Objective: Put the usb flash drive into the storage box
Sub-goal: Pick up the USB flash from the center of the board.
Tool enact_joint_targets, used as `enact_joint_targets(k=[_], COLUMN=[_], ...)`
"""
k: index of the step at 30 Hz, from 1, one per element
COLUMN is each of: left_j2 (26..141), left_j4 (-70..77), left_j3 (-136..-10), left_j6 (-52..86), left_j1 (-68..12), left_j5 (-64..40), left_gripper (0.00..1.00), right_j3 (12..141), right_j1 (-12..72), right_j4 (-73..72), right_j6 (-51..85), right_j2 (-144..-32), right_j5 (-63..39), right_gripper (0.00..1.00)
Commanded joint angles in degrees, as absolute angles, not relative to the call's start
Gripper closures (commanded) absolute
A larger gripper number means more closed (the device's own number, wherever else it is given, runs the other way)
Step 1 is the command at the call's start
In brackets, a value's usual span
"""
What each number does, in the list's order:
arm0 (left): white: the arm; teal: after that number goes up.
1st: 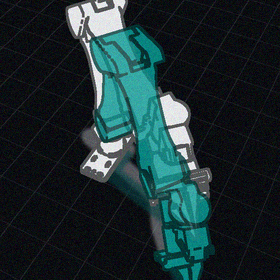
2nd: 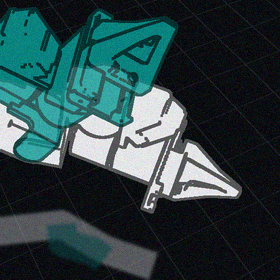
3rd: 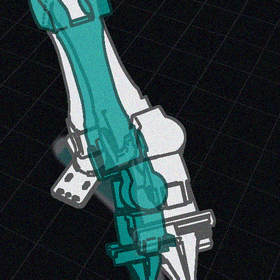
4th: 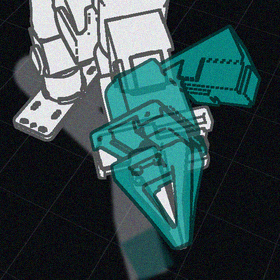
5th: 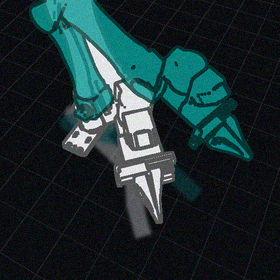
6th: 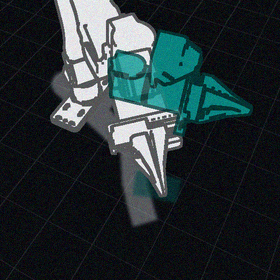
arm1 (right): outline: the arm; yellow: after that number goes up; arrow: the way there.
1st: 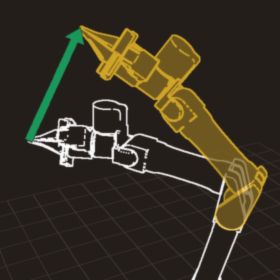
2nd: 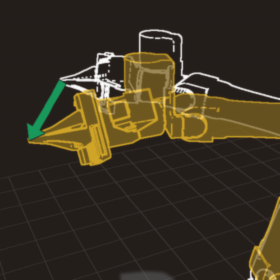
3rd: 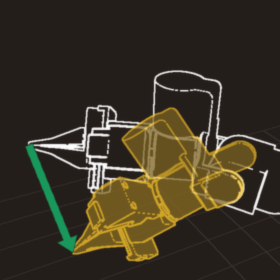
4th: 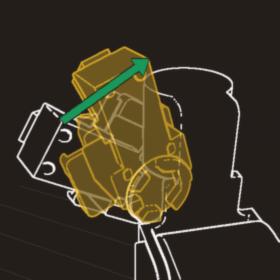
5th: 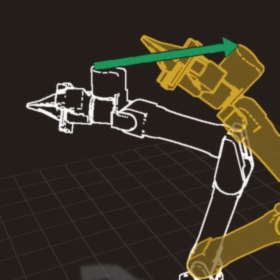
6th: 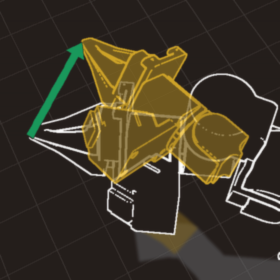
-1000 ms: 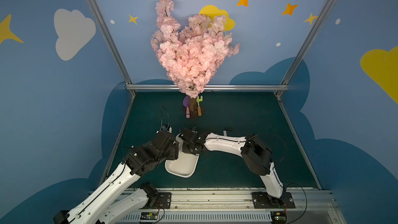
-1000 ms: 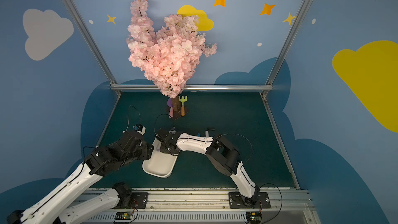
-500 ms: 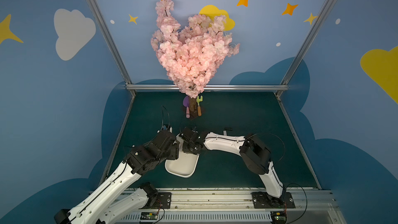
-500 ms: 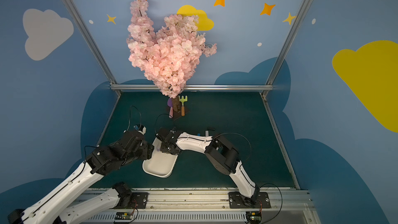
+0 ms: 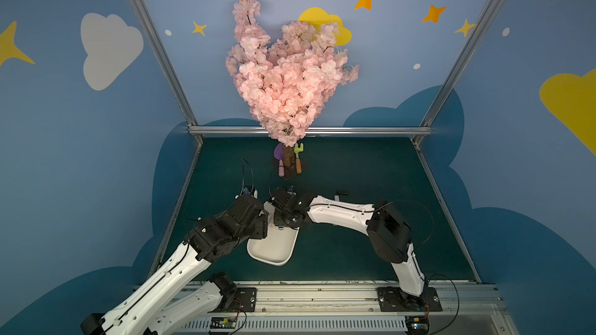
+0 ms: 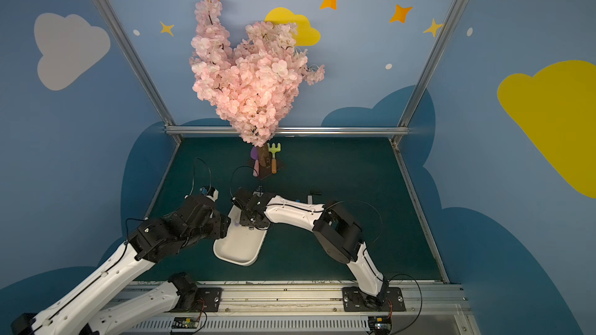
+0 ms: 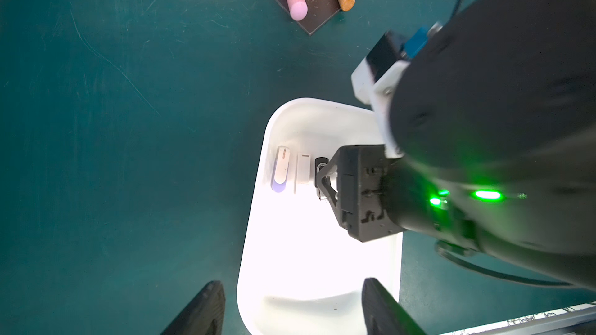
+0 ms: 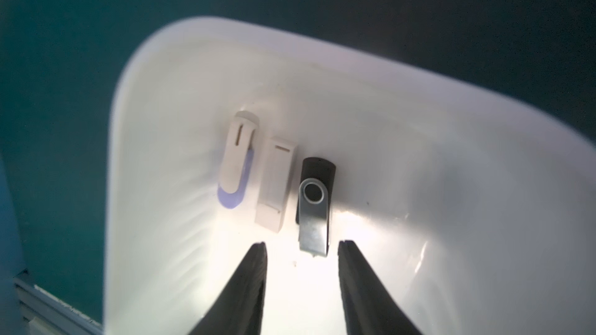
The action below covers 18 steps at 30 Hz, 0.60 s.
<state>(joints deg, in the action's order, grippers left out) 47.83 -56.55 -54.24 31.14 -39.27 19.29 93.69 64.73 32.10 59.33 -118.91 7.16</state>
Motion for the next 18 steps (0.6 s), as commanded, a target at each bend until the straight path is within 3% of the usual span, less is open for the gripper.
enact_joint_targets(k=[1,6,10,13,15,16,17,18], left_j2=[46.59,45.98,45.7,46.18,46.6,46.67,46.58,46.41], left_j4=[-57.08,-57.37,-57.32,-59.44,-61.14,-61.15,-60.98,-61.02], left_j3=[-54.05,-54.14,-54.06,-54.65,-55.35,-55.46,-55.37,-55.37], left_j6=[31.35,31.71,31.82,34.17,35.77,35.73,35.95,36.15], left_j1=[-39.02,-39.02,-39.06,-38.94,-38.51,-38.12,-37.66,-37.22], left_j5=[19.76,20.78,21.05,26.29,28.87,29.0,29.21,29.6], left_gripper=[0.29,0.29,0.29,0.29,0.17,0.12,0.1,0.08], right_j3=[95.78,93.65,87.21,81.16,77.26,74.99,72.17,68.85], right_j1=[65.04,64.16,64.05,63.23,61.95,60.69,58.92,56.96], right_j4=[35.48,38.91,39.2,37.02,36.21,36.67,36.54,33.54], right_j6=[55.37,51.89,49.87,45.25,41.27,40.93,41.04,39.48], right_j2=[-112.32,-105.75,-95.76,-87.28,-81.64,-78.4,-74.81,-71.83], right_j5=[10.08,9.73,18.71,26.29,30.94,33.84,35.09,34.8], right_gripper=[0.58,0.58,0.57,0.5,0.53,0.47,0.22,0.04])
